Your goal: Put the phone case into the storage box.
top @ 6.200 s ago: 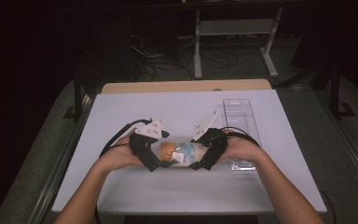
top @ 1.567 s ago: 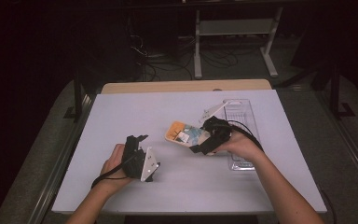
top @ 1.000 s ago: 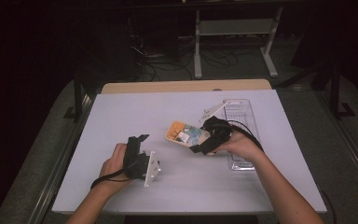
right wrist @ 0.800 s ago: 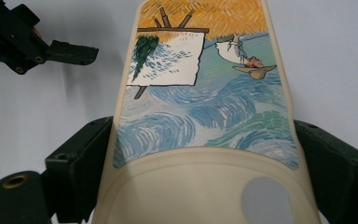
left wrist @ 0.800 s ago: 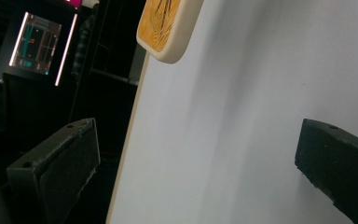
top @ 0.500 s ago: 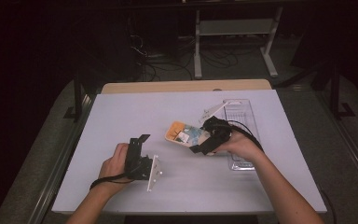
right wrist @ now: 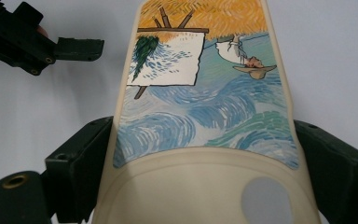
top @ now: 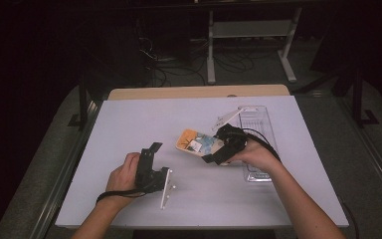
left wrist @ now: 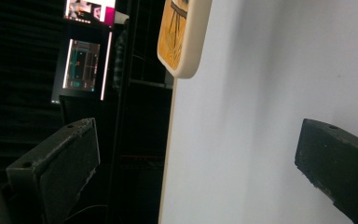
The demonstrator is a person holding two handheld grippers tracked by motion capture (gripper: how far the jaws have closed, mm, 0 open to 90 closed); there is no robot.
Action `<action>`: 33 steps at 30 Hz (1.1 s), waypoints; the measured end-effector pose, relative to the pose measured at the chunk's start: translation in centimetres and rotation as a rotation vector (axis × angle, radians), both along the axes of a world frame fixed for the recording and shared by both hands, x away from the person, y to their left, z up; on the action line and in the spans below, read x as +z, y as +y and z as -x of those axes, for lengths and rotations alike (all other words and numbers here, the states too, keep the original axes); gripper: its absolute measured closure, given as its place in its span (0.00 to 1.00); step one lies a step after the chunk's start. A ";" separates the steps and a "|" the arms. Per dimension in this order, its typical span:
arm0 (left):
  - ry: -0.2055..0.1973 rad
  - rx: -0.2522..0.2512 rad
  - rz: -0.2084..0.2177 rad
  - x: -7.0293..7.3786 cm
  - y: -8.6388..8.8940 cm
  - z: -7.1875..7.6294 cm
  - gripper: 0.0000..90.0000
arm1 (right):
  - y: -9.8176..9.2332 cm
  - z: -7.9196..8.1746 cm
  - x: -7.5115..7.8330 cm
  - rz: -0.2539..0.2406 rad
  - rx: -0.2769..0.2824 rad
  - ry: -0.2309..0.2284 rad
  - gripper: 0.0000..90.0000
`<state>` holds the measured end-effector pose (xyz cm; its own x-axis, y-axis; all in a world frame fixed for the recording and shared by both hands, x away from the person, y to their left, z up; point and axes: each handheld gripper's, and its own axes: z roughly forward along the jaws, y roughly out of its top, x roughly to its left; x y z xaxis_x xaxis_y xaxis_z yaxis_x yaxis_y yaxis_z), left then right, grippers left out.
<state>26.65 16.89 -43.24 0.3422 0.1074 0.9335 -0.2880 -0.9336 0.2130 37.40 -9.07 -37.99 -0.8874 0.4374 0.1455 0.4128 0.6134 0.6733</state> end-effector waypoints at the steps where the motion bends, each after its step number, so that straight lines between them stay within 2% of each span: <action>1: -0.005 -0.001 -0.003 0.0 -0.1 0.0 0.00 | 0.0 0.0 0.0 -0.004 -0.002 0.001 0.12; 4: -0.026 -0.002 -0.010 0.0 -0.2 0.0 0.00 | 0.0 0.0 0.1 -0.005 -0.003 -0.003 0.12; 5: -0.034 0.007 -0.031 0.2 -0.2 0.0 0.00 | 0.0 0.0 0.1 -0.007 -0.004 -0.001 0.12; 6: -0.041 0.010 -0.034 0.2 -0.2 0.0 0.00 | -0.1 0.0 0.2 -0.008 -0.002 -0.002 0.12; 8: -0.049 -0.004 -0.002 0.0 -0.4 -0.1 0.00 | -0.1 -0.1 0.1 -0.014 -0.002 -0.003 0.12; 10: -0.055 -0.007 -0.005 0.0 -0.5 -0.1 0.00 | 0.0 -0.1 0.1 -0.013 -0.002 -0.002 0.12; 11: -0.064 -0.009 -0.008 0.0 -0.6 -0.2 0.00 | 0.1 0.1 0.2 -0.029 -0.015 0.027 0.12; 12: -0.066 0.002 -0.036 0.1 -0.7 -0.1 0.00 | 0.2 0.0 0.2 -0.022 -0.012 0.023 0.12; 13: -0.072 0.002 -0.038 0.1 -0.8 -0.1 0.00 | 0.2 -0.1 0.1 -0.011 -0.003 0.006 0.12; 16: -0.091 -0.003 -0.050 0.0 -1.1 -0.2 0.00 | 0.5 -0.1 0.2 -0.013 -0.003 0.007 0.12; 17: -0.090 -0.004 -0.048 0.0 -1.3 -0.3 0.00 | 0.6 -0.2 0.2 -0.012 0.005 -0.001 0.12; 19: -0.106 -0.005 -0.052 0.0 -1.5 -0.4 0.00 | 0.9 -0.1 0.4 -0.019 -0.002 0.014 0.12; 20: -0.111 -0.009 -0.050 0.0 -1.6 -0.4 0.00 | 1.0 -0.2 0.4 -0.013 0.001 0.003 0.12; 21: -0.112 -0.008 -0.053 0.0 -1.7 -0.5 0.00 | 1.2 -0.2 0.5 -0.023 0.002 0.018 0.12; 23: -0.121 -0.012 -0.049 0.1 -1.8 -0.7 0.00 | 1.3 -0.6 0.4 -0.007 0.027 -0.023 0.12; 29: -0.151 -0.015 -0.066 0.4 -2.2 -1.3 0.00 | 2.1 -1.1 0.8 -0.016 0.033 -0.025 0.12; 33: -0.174 -0.021 -0.062 0.6 -2.6 -1.8 0.00 | 2.4 -1.4 1.0 -0.021 0.036 -0.024 0.12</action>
